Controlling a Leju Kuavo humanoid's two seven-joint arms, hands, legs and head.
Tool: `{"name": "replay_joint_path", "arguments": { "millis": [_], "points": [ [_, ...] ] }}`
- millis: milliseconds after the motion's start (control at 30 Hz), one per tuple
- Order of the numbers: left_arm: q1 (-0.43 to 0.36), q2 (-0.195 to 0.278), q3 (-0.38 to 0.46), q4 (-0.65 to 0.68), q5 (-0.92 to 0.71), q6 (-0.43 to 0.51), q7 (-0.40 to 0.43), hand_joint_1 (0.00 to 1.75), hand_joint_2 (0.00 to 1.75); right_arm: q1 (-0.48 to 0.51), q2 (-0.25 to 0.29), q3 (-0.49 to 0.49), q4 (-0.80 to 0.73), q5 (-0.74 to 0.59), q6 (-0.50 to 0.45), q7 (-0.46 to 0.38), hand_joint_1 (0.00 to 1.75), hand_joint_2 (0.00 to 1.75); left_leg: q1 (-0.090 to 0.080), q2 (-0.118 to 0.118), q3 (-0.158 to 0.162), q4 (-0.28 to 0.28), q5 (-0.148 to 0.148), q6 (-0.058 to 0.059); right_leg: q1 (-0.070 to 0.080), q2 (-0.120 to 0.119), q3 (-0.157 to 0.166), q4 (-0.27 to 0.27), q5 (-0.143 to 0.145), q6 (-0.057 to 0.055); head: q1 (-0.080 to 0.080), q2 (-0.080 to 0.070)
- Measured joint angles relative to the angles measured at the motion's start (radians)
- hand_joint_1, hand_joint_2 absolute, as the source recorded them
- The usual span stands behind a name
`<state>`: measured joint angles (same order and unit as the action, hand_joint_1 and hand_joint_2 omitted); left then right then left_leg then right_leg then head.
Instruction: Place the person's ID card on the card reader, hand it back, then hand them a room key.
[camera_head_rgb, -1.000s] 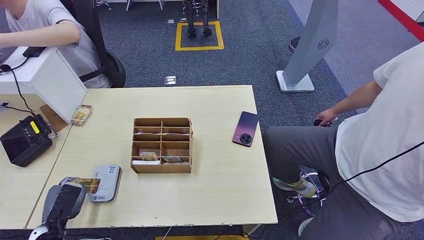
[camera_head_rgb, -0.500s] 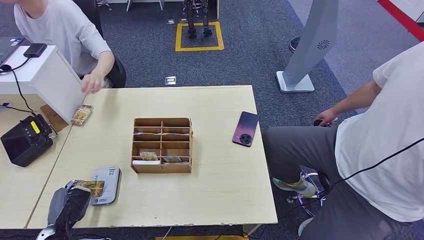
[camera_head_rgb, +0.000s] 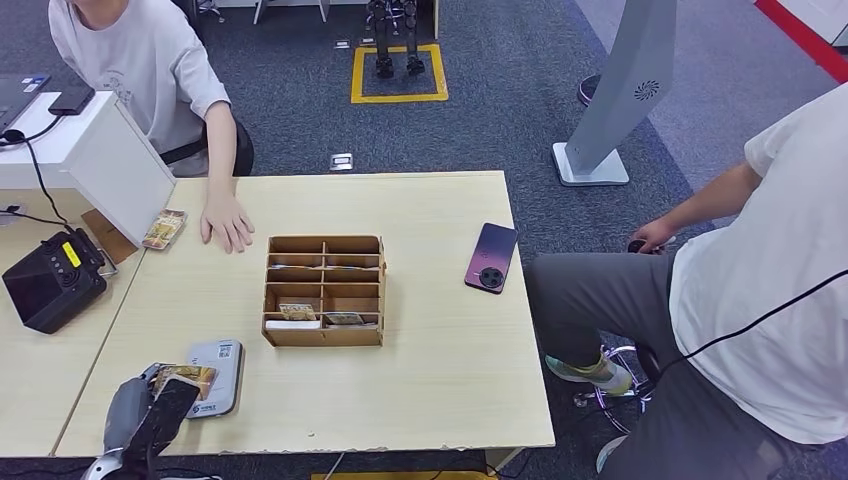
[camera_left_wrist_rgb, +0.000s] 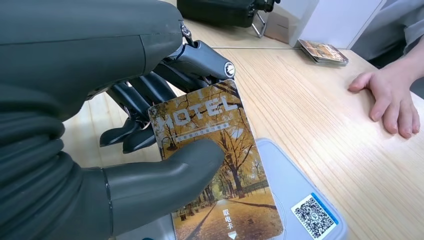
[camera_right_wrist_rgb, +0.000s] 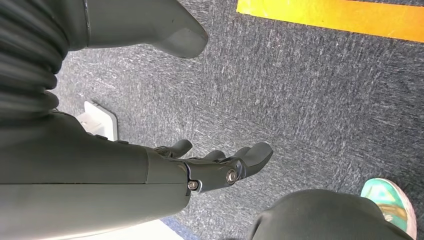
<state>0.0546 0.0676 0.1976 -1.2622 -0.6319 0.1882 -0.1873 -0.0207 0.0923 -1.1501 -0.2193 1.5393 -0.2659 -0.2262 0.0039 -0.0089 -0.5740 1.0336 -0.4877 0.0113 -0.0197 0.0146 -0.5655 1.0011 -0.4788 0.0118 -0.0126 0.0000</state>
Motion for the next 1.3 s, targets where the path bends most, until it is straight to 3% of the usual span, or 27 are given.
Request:
{"name": "replay_joint_path", "arguments": {
  "millis": [933,1033,1133,1200,1300],
  "points": [
    [-0.009,-0.007,0.0,0.026,0.013,0.006,-0.015,1.75,1.75,-0.001,0.0,0.0,0.0,0.0,0.0,0.002,0.0,1.75,0.0,-0.001,0.003,0.0,0.0,0.0,0.0,-0.002,0.003,0.0,0.0,0.0,0.0,0.0],
    [-0.01,-0.014,0.0,0.011,0.11,-0.018,-0.071,1.75,1.75,-0.001,0.0,0.001,0.0,0.0,-0.001,0.0,0.0,1.75,0.0,-0.002,0.003,0.0,0.0,0.0,0.0,-0.002,0.003,0.0,0.0,0.0,0.0,0.0],
    [-0.031,-0.019,0.0,-0.055,0.316,-0.031,-0.146,1.75,1.75,-0.002,0.0,0.004,0.0,0.0,-0.004,-0.012,0.0,1.75,0.0,-0.002,0.001,0.0,0.002,0.0,0.0,-0.002,-0.001,0.0,0.001,0.0,0.0,0.0],
    [-0.094,-0.01,0.0,-0.113,0.452,-0.007,-0.171,1.75,1.75,-0.003,0.0,0.012,0.0,0.0,-0.006,-0.014,0.0,1.75,0.001,-0.006,-0.003,0.001,0.005,0.001,0.001,-0.005,-0.003,0.0,0.003,0.001,0.0,0.0],
    [-0.206,0.021,0.0,-0.179,0.513,0.019,-0.138,1.75,1.75,-0.01,0.0,0.024,0.0,0.0,-0.009,-0.012,0.0,1.75,0.001,-0.008,-0.005,0.0,0.007,0.001,0.001,-0.008,-0.003,0.0,0.004,0.001,0.0,0.0]
  ]
}}
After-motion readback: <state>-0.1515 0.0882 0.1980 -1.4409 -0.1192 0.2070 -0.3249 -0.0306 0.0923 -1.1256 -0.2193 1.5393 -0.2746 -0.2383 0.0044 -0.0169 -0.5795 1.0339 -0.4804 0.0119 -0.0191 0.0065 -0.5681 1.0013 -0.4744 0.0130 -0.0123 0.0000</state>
